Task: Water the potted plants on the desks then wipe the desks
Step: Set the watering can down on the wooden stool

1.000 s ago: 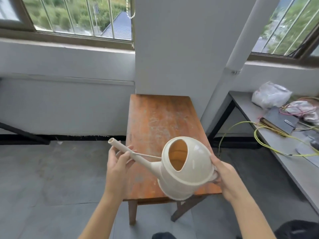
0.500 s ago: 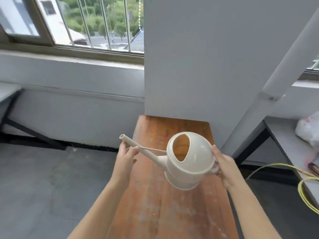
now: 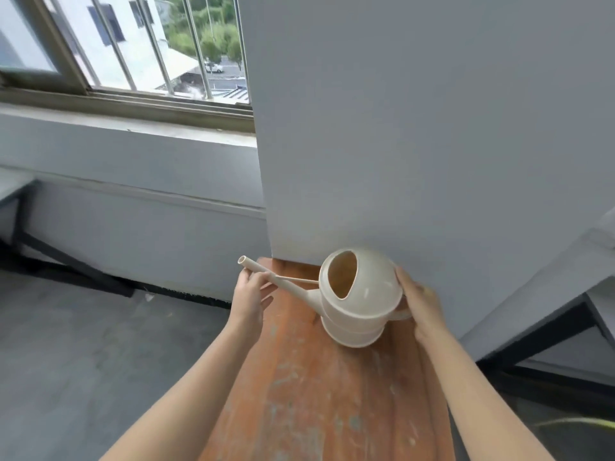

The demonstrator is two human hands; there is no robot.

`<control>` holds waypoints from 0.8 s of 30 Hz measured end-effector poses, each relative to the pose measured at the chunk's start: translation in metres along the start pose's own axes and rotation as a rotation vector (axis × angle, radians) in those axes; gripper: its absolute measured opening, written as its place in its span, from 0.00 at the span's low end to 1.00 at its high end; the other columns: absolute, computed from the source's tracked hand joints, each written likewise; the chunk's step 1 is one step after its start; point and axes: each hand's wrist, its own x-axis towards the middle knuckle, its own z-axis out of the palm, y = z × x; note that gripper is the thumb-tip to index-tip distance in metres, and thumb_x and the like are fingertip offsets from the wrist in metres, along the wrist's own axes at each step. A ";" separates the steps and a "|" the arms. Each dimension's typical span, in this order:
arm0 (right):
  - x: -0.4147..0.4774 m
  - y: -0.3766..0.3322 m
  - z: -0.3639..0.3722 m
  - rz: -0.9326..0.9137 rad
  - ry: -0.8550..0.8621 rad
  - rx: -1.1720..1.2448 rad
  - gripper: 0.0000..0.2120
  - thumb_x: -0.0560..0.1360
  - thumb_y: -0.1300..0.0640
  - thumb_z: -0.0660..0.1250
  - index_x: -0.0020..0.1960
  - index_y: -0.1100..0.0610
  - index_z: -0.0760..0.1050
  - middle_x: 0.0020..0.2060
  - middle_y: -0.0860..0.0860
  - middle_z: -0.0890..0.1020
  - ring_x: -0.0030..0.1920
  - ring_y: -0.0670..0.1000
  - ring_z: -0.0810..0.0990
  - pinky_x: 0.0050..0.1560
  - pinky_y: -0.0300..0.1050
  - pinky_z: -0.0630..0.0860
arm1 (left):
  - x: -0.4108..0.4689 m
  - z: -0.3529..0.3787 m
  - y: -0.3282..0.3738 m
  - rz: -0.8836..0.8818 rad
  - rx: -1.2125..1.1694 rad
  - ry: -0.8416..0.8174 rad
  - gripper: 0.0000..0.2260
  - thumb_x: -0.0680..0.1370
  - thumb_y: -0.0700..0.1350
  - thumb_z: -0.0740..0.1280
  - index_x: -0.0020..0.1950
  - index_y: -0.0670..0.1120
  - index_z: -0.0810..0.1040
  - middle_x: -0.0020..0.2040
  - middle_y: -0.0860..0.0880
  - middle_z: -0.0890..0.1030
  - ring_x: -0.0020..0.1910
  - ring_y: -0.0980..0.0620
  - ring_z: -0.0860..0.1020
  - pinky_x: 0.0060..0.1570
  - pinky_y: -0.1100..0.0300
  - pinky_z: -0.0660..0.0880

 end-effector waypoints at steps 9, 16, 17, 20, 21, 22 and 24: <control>0.037 0.012 0.008 0.019 0.015 0.049 0.21 0.75 0.50 0.63 0.50 0.70 0.77 0.48 0.59 0.82 0.49 0.52 0.75 0.50 0.45 0.67 | 0.033 0.014 -0.002 0.023 0.033 0.018 0.07 0.78 0.39 0.57 0.48 0.51 0.71 0.46 0.50 0.77 0.47 0.49 0.77 0.45 0.58 0.71; 0.022 0.012 0.009 -0.028 0.187 0.035 0.13 0.78 0.51 0.59 0.50 0.61 0.70 0.50 0.57 0.76 0.53 0.55 0.73 0.50 0.45 0.65 | 0.023 0.004 -0.001 -0.003 0.085 0.024 0.15 0.79 0.41 0.57 0.65 0.49 0.67 0.51 0.49 0.77 0.50 0.48 0.77 0.50 0.55 0.72; 0.016 0.012 0.007 -0.058 0.244 0.012 0.10 0.77 0.52 0.59 0.50 0.59 0.70 0.50 0.56 0.75 0.52 0.53 0.73 0.51 0.46 0.66 | 0.018 0.000 0.000 -0.010 0.093 0.032 0.18 0.79 0.41 0.57 0.69 0.48 0.64 0.52 0.47 0.77 0.51 0.47 0.77 0.51 0.54 0.72; -0.016 0.011 0.008 -0.171 0.393 -0.122 0.11 0.75 0.58 0.61 0.53 0.64 0.74 0.48 0.58 0.77 0.52 0.57 0.74 0.58 0.54 0.70 | -0.003 -0.024 -0.001 -0.012 0.094 0.045 0.16 0.79 0.41 0.56 0.68 0.46 0.66 0.49 0.47 0.79 0.49 0.46 0.78 0.52 0.53 0.73; -0.029 0.012 0.011 -0.206 0.418 -0.157 0.12 0.74 0.59 0.62 0.53 0.66 0.74 0.46 0.57 0.76 0.52 0.58 0.74 0.59 0.55 0.70 | -0.012 -0.035 -0.002 -0.015 0.088 0.052 0.14 0.79 0.41 0.55 0.65 0.46 0.68 0.47 0.47 0.79 0.46 0.46 0.79 0.50 0.54 0.73; -0.043 0.015 0.015 -0.233 0.429 -0.179 0.13 0.73 0.59 0.62 0.53 0.67 0.74 0.45 0.56 0.76 0.52 0.59 0.74 0.60 0.57 0.70 | -0.022 -0.047 -0.002 -0.019 0.078 0.063 0.12 0.79 0.41 0.55 0.62 0.46 0.69 0.46 0.46 0.80 0.44 0.47 0.79 0.48 0.55 0.73; -0.072 0.022 0.025 -0.229 0.387 -0.195 0.16 0.72 0.58 0.63 0.57 0.65 0.73 0.52 0.59 0.77 0.57 0.61 0.74 0.62 0.60 0.70 | -0.044 -0.074 -0.006 -0.023 0.058 0.095 0.10 0.79 0.41 0.55 0.57 0.44 0.72 0.44 0.46 0.80 0.42 0.47 0.79 0.45 0.56 0.73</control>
